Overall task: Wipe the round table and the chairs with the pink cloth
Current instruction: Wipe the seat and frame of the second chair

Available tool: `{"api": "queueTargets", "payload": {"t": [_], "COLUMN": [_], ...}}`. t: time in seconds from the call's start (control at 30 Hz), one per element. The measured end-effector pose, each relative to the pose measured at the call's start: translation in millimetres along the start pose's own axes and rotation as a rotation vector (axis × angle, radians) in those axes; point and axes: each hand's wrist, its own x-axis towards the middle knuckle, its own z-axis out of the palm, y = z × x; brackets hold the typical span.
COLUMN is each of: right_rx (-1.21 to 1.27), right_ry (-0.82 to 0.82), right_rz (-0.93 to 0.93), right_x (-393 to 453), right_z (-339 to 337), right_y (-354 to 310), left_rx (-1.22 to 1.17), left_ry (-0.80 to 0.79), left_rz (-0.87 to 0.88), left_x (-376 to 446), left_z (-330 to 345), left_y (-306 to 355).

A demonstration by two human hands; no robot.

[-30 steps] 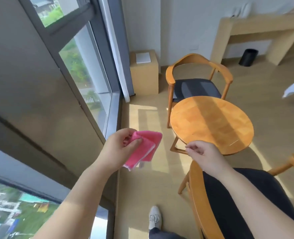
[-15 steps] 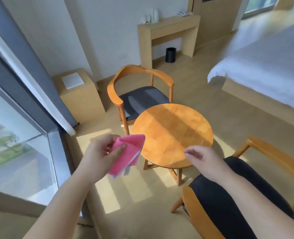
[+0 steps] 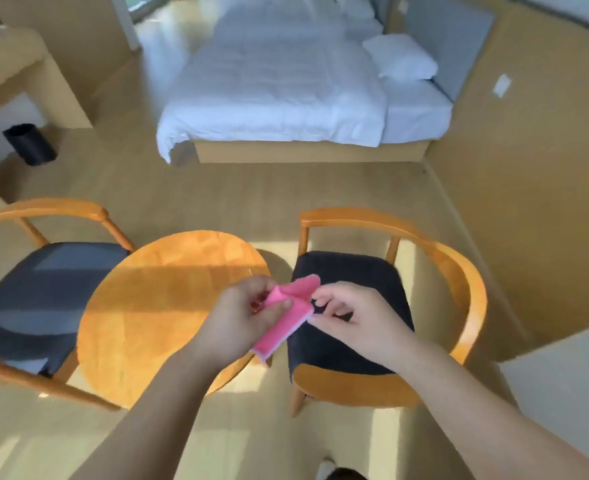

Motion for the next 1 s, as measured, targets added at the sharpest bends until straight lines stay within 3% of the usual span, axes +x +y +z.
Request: {"api": "queueTargets", "payload": {"t": [0.27, 0.53, 0.73, 1.0], "right_rx": [-0.092, -0.123, -0.163, -0.116], "right_ry": [0.362, 0.497, 0.723, 0.781], "right_rz": [0.226, 0.461, 0.694, 0.850], "right_x": [-45.1, -85.9, -112.4, -140.0], "right_z": [-78.5, -129.8, -101.4, -59.0], "right_y": [45.8, 61.9, 62.3, 58.4], "left_rx": [-0.053, -0.215, -0.370, -0.416], "left_ry": [-0.396, -0.799, -1.144, -1.328], "left_rz": [0.279, 0.251, 0.252, 0.232], "left_x": [95.4, 139.9, 145.3, 119.5], "left_z": [112.8, 183.0, 223.3, 255.2], "left_y": [68.8, 95.1, 87.0, 67.3]}}
